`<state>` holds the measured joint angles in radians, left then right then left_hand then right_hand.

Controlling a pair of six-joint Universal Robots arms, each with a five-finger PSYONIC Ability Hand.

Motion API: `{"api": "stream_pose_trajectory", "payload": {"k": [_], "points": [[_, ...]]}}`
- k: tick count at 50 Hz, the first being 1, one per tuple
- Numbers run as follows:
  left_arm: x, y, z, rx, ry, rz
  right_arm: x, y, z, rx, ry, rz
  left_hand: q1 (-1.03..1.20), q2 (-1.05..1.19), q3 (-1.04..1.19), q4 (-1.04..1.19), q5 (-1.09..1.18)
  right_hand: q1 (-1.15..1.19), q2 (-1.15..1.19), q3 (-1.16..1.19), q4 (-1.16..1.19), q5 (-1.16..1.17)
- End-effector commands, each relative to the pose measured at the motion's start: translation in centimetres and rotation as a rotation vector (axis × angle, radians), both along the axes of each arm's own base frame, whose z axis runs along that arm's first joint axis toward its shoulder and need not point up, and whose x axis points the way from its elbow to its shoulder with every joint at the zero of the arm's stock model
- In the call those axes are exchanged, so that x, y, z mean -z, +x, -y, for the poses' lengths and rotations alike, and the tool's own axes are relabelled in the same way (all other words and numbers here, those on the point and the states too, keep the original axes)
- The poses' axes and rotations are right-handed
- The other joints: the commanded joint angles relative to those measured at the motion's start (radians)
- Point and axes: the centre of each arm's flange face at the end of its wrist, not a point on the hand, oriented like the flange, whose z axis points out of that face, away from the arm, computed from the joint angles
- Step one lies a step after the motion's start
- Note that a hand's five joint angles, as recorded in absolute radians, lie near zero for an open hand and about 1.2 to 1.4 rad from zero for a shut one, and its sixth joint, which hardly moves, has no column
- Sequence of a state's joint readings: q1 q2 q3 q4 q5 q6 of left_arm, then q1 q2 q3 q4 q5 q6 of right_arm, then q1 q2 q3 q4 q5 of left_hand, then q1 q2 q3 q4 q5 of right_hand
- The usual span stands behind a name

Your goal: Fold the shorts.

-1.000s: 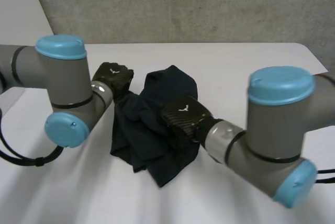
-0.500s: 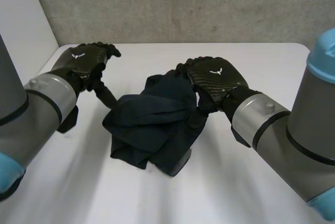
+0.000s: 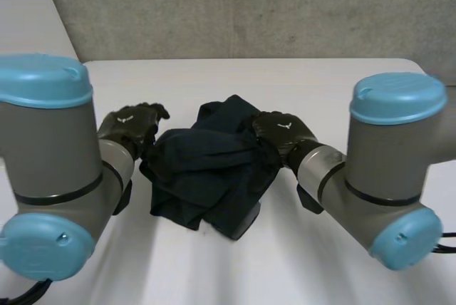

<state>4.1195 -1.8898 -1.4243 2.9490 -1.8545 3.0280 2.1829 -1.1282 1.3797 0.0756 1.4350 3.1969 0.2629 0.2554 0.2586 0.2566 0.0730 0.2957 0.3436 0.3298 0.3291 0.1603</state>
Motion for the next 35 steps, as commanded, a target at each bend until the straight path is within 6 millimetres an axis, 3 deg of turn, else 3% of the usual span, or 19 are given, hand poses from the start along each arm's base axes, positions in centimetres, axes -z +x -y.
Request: {"api": "stream_pose_trajectory", "payload": {"k": [1, 8, 12, 16, 18, 23, 26, 29, 35], "points": [[2.3, 1.1, 2.4, -0.083, 0.037, 0.036, 2.2, 1.4, 1.9, -0.003, 0.014, -0.018, 0.027, 0.034, 0.031, 0.033, 0.042, 0.168, 0.120, 0.134, 0.134, 0.129], [3.0, 1.5, 3.2, -0.100, 0.047, 0.049, 3.0, 2.0, 2.9, 0.008, 0.007, -0.020, 0.080, 0.087, 0.084, 0.086, 0.095, 0.355, 0.308, 0.321, 0.322, 0.316], [3.7, 1.2, 4.1, -0.104, 0.045, 0.050, 3.4, 2.1, 3.5, 0.031, -0.014, -0.038, 0.247, 0.254, 0.251, 0.253, 0.262, 0.649, 0.601, 0.615, 0.615, 0.610], [4.2, 1.1, 5.5, -0.112, 0.038, 0.047, 3.3, 2.1, 3.7, 0.034, -0.050, -0.057, 0.432, 0.439, 0.436, 0.438, 0.447, 1.099, 1.051, 1.065, 1.066, 1.060], [4.3, 0.6, 6.3, -0.103, 0.031, 0.031, 3.0, 2.1, 3.7, 0.031, -0.063, -0.060, 0.540, 0.548, 0.545, 0.547, 0.556, 1.101, 1.053, 1.066, 1.067, 1.061], [4.5, -0.5, 6.6, -0.051, 0.050, 0.017, 2.0, 2.0, 3.6, 0.019, -0.110, -0.076, 0.550, 0.557, 0.554, 0.556, 0.565, 1.101, 1.053, 1.066, 1.067, 1.061], [3.8, -0.6, 6.0, -0.024, 0.070, 0.003, 1.2, 1.8, 3.3, 0.007, -0.150, -0.098, 0.479, 0.487, 0.484, 0.486, 0.495, 1.101, 1.053, 1.066, 1.067, 1.061], [1.7, -0.3, 5.1, -0.025, 0.061, -0.032, 0.9, 1.7, 3.2, 0.004, -0.169, -0.114, 0.309, 0.317, 0.314, 0.316, 0.325, 1.101, 1.053, 1.066, 1.067, 1.061], [0.3, 0.4, 3.5, -0.036, 0.073, -0.091, 0.8, 1.6, 2.9, 0.001, -0.170, -0.119, 0.106, 0.114, 0.111, 0.113, 0.122, 1.101, 1.053, 1.066, 1.067, 1.061]]}}
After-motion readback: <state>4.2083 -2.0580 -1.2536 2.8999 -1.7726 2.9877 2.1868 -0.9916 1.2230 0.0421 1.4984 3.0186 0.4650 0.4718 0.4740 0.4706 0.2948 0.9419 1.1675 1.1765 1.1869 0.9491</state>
